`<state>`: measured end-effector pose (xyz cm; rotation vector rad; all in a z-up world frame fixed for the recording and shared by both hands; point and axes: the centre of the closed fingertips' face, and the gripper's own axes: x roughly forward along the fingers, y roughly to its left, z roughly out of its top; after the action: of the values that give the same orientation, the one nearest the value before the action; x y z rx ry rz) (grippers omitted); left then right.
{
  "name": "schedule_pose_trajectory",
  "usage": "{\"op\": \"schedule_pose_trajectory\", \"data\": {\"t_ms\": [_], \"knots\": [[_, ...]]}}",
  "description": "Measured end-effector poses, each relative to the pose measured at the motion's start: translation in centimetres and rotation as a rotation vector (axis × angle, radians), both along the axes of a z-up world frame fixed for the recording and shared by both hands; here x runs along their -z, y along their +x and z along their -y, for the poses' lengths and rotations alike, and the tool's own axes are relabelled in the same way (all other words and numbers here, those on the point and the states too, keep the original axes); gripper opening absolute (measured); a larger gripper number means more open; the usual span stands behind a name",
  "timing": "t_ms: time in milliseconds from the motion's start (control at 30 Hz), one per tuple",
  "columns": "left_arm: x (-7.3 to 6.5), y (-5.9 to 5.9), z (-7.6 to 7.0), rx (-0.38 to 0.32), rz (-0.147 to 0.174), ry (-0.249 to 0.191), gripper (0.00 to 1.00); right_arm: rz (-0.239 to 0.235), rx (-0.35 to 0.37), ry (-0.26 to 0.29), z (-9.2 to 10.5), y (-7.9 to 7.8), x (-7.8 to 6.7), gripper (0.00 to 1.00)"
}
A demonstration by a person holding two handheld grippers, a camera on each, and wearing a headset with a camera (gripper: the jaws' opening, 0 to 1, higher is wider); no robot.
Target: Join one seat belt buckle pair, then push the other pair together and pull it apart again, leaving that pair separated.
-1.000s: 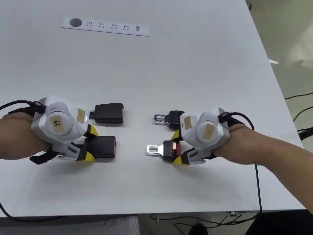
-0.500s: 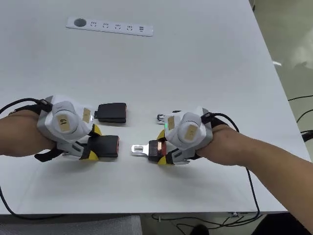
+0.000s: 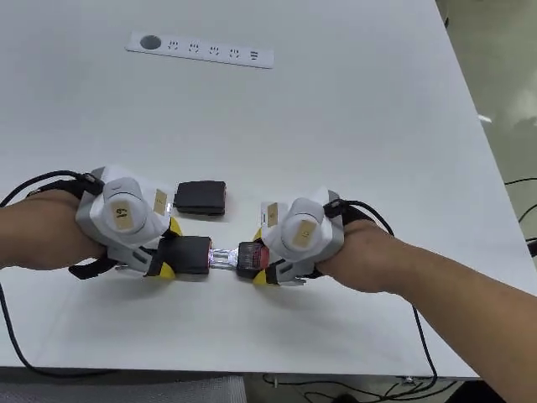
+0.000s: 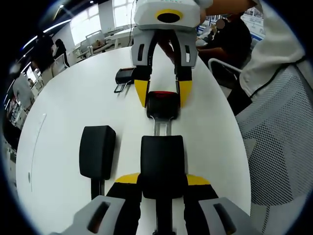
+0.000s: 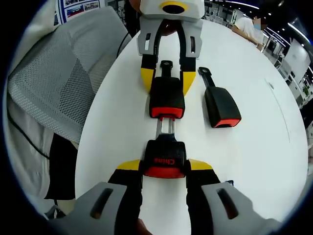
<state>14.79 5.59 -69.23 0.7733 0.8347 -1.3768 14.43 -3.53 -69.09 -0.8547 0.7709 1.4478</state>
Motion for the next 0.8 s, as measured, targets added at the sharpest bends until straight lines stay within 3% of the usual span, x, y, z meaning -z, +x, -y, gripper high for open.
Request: {"op": "schedule_pose_trajectory", "data": {"t_ms": [300, 333, 800], "knots": [[0.1, 0.0, 0.0, 0.001, 0.0, -0.001, 0.34, -0.021, 0.005, 0.032, -1.2, -0.2, 0.0, 0.33], [0.1, 0.0, -0.1, 0.001, -0.001, 0.0, 0.34, -0.007, -0.013, 0.019, -1.1, -0.2, 0.1, 0.33], [0.1, -0.2, 0.1, 0.026, -0.001, 0.009, 0.32, -0.024, 0.014, 0.009, -1.4, -0.1, 0.1, 0.3]]}}
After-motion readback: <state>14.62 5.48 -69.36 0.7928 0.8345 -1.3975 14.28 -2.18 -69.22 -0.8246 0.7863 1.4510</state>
